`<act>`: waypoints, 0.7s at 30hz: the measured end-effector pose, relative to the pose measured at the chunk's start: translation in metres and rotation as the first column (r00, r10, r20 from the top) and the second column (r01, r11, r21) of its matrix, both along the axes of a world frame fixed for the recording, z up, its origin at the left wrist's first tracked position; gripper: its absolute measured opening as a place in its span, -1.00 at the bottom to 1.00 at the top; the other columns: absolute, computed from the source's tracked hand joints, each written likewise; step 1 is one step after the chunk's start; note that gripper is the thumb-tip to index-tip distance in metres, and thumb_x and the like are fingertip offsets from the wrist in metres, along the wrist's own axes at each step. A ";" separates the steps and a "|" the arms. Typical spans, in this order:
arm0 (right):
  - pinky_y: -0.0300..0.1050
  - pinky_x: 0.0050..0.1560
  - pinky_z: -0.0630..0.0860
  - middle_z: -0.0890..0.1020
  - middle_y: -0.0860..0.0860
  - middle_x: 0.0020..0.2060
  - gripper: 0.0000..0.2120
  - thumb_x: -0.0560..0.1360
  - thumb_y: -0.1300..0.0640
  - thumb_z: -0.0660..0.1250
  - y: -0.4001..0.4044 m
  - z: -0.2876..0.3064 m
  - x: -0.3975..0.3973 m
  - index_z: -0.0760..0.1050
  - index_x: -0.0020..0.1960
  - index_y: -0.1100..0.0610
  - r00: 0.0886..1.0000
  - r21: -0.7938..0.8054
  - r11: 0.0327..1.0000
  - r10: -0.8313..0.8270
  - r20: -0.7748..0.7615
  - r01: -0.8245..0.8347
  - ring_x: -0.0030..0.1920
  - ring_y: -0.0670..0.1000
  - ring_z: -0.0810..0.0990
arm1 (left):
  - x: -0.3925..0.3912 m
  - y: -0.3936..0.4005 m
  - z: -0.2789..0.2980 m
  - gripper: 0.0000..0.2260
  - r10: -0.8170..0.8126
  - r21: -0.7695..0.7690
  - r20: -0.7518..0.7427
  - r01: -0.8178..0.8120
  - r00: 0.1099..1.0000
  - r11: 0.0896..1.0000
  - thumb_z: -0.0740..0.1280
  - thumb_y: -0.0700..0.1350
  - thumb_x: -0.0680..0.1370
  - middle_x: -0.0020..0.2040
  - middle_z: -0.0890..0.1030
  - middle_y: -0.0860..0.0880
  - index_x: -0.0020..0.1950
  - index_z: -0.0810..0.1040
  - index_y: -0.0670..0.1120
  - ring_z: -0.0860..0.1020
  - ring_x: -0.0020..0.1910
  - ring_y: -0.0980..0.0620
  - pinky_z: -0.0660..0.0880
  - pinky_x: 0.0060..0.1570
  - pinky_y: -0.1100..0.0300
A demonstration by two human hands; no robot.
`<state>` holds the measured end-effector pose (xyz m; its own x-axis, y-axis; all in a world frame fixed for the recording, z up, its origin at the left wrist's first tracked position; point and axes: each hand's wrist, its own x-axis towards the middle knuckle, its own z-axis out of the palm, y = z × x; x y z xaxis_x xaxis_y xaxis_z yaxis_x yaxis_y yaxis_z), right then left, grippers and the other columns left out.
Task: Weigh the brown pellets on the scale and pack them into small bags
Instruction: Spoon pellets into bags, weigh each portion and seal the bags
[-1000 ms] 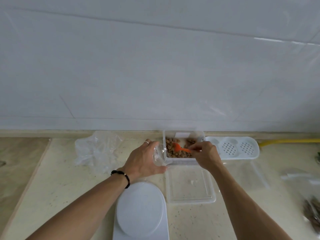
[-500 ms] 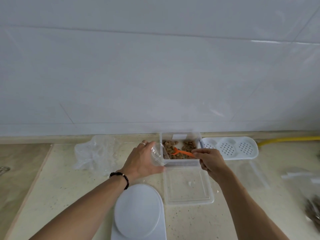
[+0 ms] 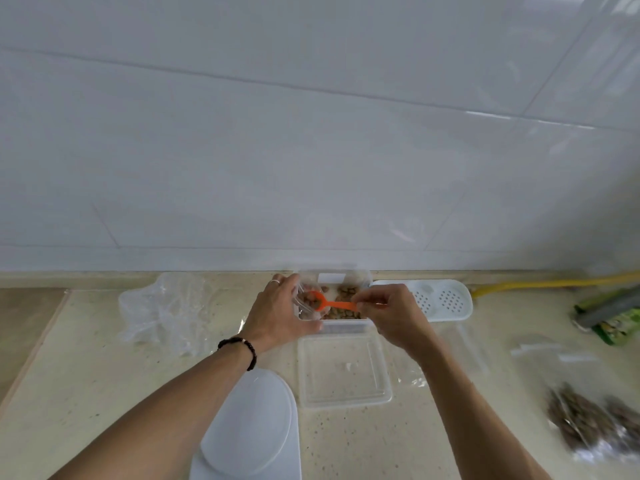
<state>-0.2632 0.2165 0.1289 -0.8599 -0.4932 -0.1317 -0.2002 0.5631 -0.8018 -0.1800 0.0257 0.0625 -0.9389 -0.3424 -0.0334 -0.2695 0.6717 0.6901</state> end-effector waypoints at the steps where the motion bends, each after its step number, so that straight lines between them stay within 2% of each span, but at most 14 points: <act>1: -0.39 -0.33 0.43 0.62 -0.13 -0.37 -0.86 0.46 0.27 0.39 -0.006 0.002 0.005 0.71 -0.10 0.12 0.990 0.096 0.992 0.094 -0.102 -0.084 -0.41 -0.21 0.54 | 0.001 0.001 0.002 -0.30 -0.005 0.010 -0.019 0.005 1.000 1.000 0.55 0.18 0.24 0.06 0.40 0.04 0.29 0.40 0.00 0.43 0.04 0.04 0.47 0.06 0.10; 3: -0.36 -0.17 0.48 0.69 -0.11 -0.21 -0.85 0.47 0.24 0.38 -0.014 0.002 0.013 0.71 -0.08 0.08 0.951 0.217 0.956 0.242 -0.195 -0.199 -0.25 -0.17 0.59 | 0.003 0.002 0.004 -0.29 -0.032 0.007 -0.027 0.032 0.999 0.999 0.57 0.15 0.24 0.09 0.39 0.05 0.30 0.39 0.00 0.42 0.07 0.04 0.45 0.08 0.13; 6: -0.46 -0.22 0.41 0.71 -0.10 -0.15 -0.85 0.48 0.23 0.38 -0.015 0.003 0.015 0.71 -0.06 0.07 0.928 0.233 0.948 0.275 -0.251 -0.218 -0.24 -0.18 0.57 | 0.006 0.002 0.004 -0.27 -0.064 -0.004 -0.010 0.064 0.998 0.998 0.57 0.16 0.24 0.08 0.37 0.06 0.31 0.37 -0.01 0.40 0.04 0.06 0.42 0.02 0.18; 9: -0.29 -0.29 0.48 0.70 -0.12 -0.27 -0.83 0.47 0.23 0.39 -0.008 0.007 0.009 0.71 -0.10 0.00 0.947 0.141 0.982 0.162 -0.279 -0.126 -0.30 -0.15 0.60 | 0.007 -0.002 0.003 -0.25 -0.054 -0.025 0.006 0.054 0.999 0.998 0.56 0.19 0.22 0.05 0.36 0.06 0.29 0.35 0.00 0.40 0.03 0.06 0.45 0.05 0.11; 13: -0.42 -0.41 0.35 0.56 -0.29 -0.48 -0.84 0.47 0.27 0.38 -0.001 0.011 0.000 0.71 -0.12 0.07 0.975 0.044 0.999 0.041 -0.216 -0.032 -0.45 -0.25 0.50 | 0.001 -0.003 -0.002 -0.13 -0.024 -0.068 0.052 0.028 0.998 0.997 0.52 0.26 0.19 0.08 0.35 0.04 0.39 0.28 -0.02 0.42 0.08 0.00 0.45 0.09 0.03; 16: -0.38 -0.44 0.30 0.60 -0.17 -0.47 -0.79 0.45 0.30 0.33 0.003 0.000 -0.013 0.69 -0.17 0.05 0.975 -0.027 0.989 -0.148 -0.165 0.145 -0.50 -0.19 0.45 | -0.001 -0.004 -0.007 -0.19 0.008 -0.103 0.068 -0.001 0.998 0.995 0.48 0.27 0.19 0.06 0.36 0.02 0.33 0.31 0.01 0.44 0.07 -0.04 0.44 0.06 0.04; 19: -0.23 -0.39 0.34 0.61 -0.04 -0.44 -0.77 0.46 0.28 0.29 0.002 -0.023 -0.026 0.69 -0.21 0.08 0.960 0.050 0.962 -0.265 -0.088 0.270 -0.45 -0.10 0.45 | 0.003 -0.010 -0.010 -0.34 0.024 -0.144 0.082 -0.011 0.996 0.989 0.48 0.25 0.19 -0.01 0.37 0.03 0.16 0.35 0.01 0.45 -0.04 -0.02 0.46 -0.01 0.07; 21: -0.22 -0.41 0.36 0.62 0.04 -0.41 -0.78 0.49 0.28 0.27 -0.003 -0.039 -0.032 0.68 -0.19 0.14 0.955 0.124 0.947 -0.291 -0.051 0.295 -0.44 -0.03 0.46 | 0.007 -0.016 -0.011 -0.33 0.021 -0.156 0.086 -0.008 0.996 0.988 0.49 0.25 0.21 -0.01 0.37 0.03 0.18 0.35 0.01 0.43 -0.06 0.00 0.45 -0.01 0.11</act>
